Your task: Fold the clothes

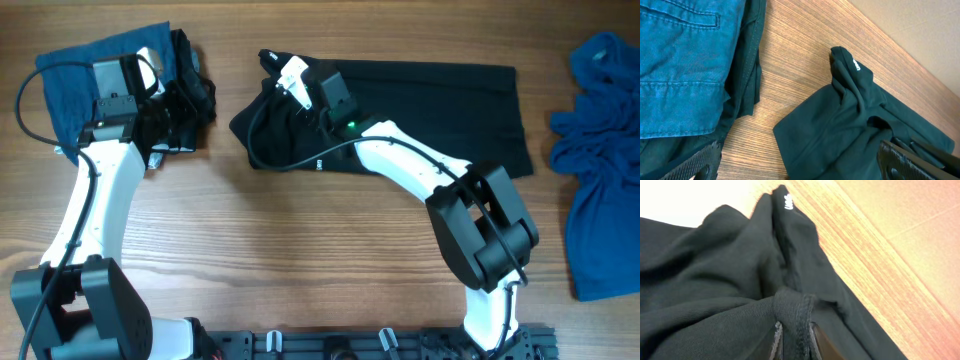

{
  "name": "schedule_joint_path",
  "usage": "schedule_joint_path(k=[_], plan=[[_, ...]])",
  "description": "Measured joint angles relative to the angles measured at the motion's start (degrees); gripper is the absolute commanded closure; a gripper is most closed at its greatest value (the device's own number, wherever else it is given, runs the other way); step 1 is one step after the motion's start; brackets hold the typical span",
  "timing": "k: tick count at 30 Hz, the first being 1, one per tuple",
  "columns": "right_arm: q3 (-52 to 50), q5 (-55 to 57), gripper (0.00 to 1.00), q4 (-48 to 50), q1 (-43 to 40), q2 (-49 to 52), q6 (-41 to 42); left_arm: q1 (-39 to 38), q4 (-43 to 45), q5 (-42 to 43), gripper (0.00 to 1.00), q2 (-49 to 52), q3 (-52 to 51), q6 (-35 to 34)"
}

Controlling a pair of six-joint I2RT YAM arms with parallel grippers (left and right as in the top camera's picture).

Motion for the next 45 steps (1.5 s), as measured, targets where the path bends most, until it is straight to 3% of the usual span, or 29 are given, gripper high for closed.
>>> schedule_joint_path(k=[4, 7, 10, 13, 14, 16, 20, 31, 33, 35, 36, 40, 45], plan=[[-0.02, -0.24, 0.36, 2.99, -1.14, 0.22, -1.49, 0.0, 0.0, 0.0, 0.0, 0.0, 0.0, 0.0], [-0.02, -0.15, 0.33, 8.22, -2.58, 0.37, -0.52, 0.0, 0.0, 0.0, 0.0, 0.0, 0.0, 0.0], [0.92, 0.02, 0.36, 3.19, -4.0, 0.35, 0.57, 0.0, 0.02, 0.02, 0.0, 0.0, 0.0, 0.0], [2.05, 0.07, 0.54, -7.82, -4.33, -1.11, 0.66, 0.0, 0.0, 0.0, 0.0, 0.0, 0.0, 0.0], [2.25, 0.0, 0.55, -11.72, -4.31, -2.4, 0.17, 0.0, 0.0, 0.0, 0.0, 0.0, 0.0, 0.0], [2.82, -0.42, 0.52, -17.75, -4.2, -5.44, -2.36, 0.0, 0.0, 0.02, 0.0, 0.0, 0.0, 0.02], [3.19, -4.26, 0.31, -24.57, -4.2, -6.47, -6.21, 0.0, 0.0, 0.02, 0.0, 0.0, 0.0, 0.0], [3.19, -9.46, 0.28, -20.74, -4.15, 1.64, -11.37, 0.0, 0.02, 0.02, 0.0, 0.0, 0.0, 0.0], [3.19, -9.49, 0.43, -20.48, -4.15, 1.81, -11.67, 0.0, 0.0, 0.02, 0.0, 0.0, 0.0, 0.0], [3.19, -9.51, 0.75, -20.02, -4.22, 1.81, -12.31, 0.0, 0.0, 0.02, 0.0, 0.0, 0.0, 0.0], [3.19, -9.51, 0.81, -19.98, -4.33, 1.81, -12.48, 0.0, 0.0, 0.02, 0.0, 0.0, 0.0, 0.0], [3.19, -9.57, 0.95, -19.76, -5.9, 1.81, -12.66, 0.0, 0.02, 0.02, 0.0, 0.0, 0.0, 0.0], [3.19, -9.84, 0.96, -19.58, -10.75, 1.81, -11.5, 0.0, 0.0, 0.02, 0.0, 0.0, 0.0, 0.0]])
